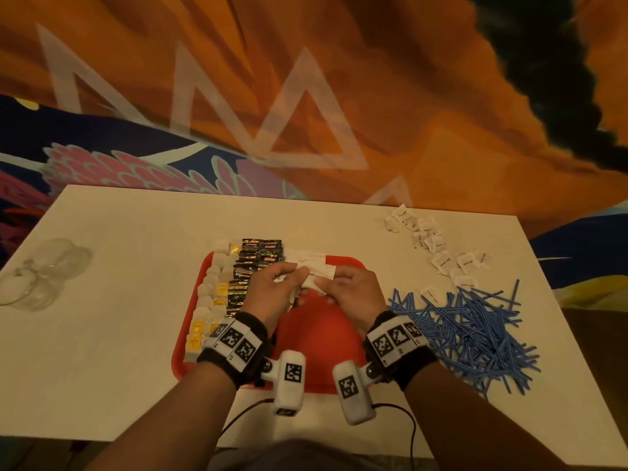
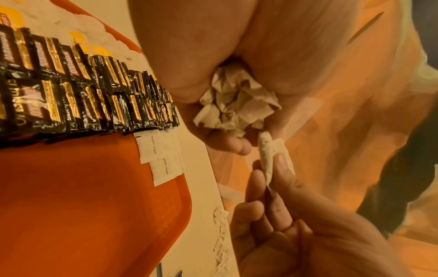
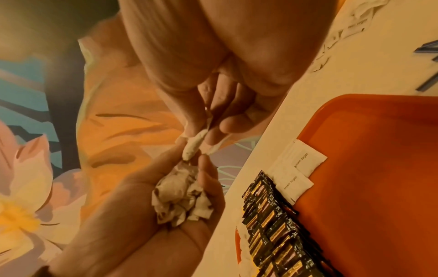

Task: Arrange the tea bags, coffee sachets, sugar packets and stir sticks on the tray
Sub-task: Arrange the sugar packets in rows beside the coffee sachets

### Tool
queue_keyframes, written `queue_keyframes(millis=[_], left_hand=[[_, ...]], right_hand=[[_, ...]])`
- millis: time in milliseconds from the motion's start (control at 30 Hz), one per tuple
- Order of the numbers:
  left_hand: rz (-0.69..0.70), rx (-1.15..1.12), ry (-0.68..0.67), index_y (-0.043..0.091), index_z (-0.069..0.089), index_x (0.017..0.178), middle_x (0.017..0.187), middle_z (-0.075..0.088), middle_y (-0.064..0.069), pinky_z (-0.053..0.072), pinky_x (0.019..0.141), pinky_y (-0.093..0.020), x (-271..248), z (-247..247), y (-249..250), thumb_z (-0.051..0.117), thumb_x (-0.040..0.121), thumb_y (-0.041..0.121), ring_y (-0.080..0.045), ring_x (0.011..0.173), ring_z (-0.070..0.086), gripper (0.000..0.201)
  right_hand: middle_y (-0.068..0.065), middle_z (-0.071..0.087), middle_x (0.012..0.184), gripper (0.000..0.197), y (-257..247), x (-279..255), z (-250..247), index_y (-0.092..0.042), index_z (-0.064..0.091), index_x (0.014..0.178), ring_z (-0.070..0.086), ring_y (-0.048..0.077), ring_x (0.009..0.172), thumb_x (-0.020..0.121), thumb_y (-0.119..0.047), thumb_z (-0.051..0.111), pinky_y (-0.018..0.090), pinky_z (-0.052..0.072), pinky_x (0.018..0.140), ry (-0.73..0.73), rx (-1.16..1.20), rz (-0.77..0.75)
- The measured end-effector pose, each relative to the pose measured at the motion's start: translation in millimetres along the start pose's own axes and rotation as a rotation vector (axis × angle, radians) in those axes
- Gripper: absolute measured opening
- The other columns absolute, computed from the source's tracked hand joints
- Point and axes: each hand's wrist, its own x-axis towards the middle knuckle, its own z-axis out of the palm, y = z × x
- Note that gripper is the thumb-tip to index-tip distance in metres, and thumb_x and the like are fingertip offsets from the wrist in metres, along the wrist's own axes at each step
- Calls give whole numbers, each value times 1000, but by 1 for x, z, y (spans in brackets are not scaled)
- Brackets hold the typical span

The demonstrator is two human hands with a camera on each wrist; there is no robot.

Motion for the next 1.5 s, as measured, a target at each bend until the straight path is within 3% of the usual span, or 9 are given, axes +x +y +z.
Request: queue_keyframes(millis=[200,333,533,700,833,1000,1133,1267,1500], left_hand=[[-24,-2,77,9,69,71,52,59,-2,47,47,-25,6,-1,1,70,92,30,-14,45,53,30],[-76,-71,133,6,76,84,74,70,-21,47,51,-27,9,-4,-1,68,93,35,-19,50,57,31],[140,119,64,17,66,97,90,69,-6,56,63,-41,8,-17,-4,71,91,23,-24,64,67,10],[238,290,-77,35,66,97,103,67,3,57,78,-54,12,-29,-9,75,79,41,-28,84,68,21],[216,323,-68,33,70,94,83,69,17,57,75,-52,18,-28,-7,67,91,7,-31,75,69,26],[193,309,-44,27,72,103,93,69,6,58,78,-52,25,-31,-8,63,93,0,-29,75,71,30],[210,361,-55,35,73,106,106,72,4,59,81,-41,34,-35,-13,66,92,4,-20,81,70,34],[200,397,-69,44,71,101,109,72,1,54,72,-24,43,-37,-21,66,92,5,-14,84,69,40],[177,508,-102,42,72,102,105,71,11,58,80,-38,59,-44,-35,67,89,6,-14,87,68,39]], right_hand=[[17,74,88,26,3,6,3,2,70,101,65,7,58,80,-9,79,19,48,55,-9,19,-6],[18,73,92,34,8,13,7,4,67,107,66,7,59,79,-10,80,18,47,52,-3,23,7],[18,73,92,35,13,23,6,6,64,109,66,5,57,81,-9,78,17,48,51,19,73,52],[15,74,90,35,17,27,8,3,64,111,69,10,64,82,-13,77,20,48,54,-4,61,77],[11,71,97,38,15,27,11,-15,62,116,68,13,68,82,-15,78,23,50,59,9,39,-26],[-12,72,93,20,16,27,12,-22,73,100,65,3,69,86,-7,72,21,51,64,-106,-75,-169],[-13,69,65,25,21,34,12,-17,72,108,61,-3,59,87,-4,70,17,49,61,-94,-53,-125],[-4,72,84,32,31,40,14,-13,66,117,66,3,65,86,-5,71,17,50,62,8,31,-64],[1,73,78,24,51,57,15,-1,71,102,65,7,62,84,-16,75,19,50,57,-84,-21,215]])
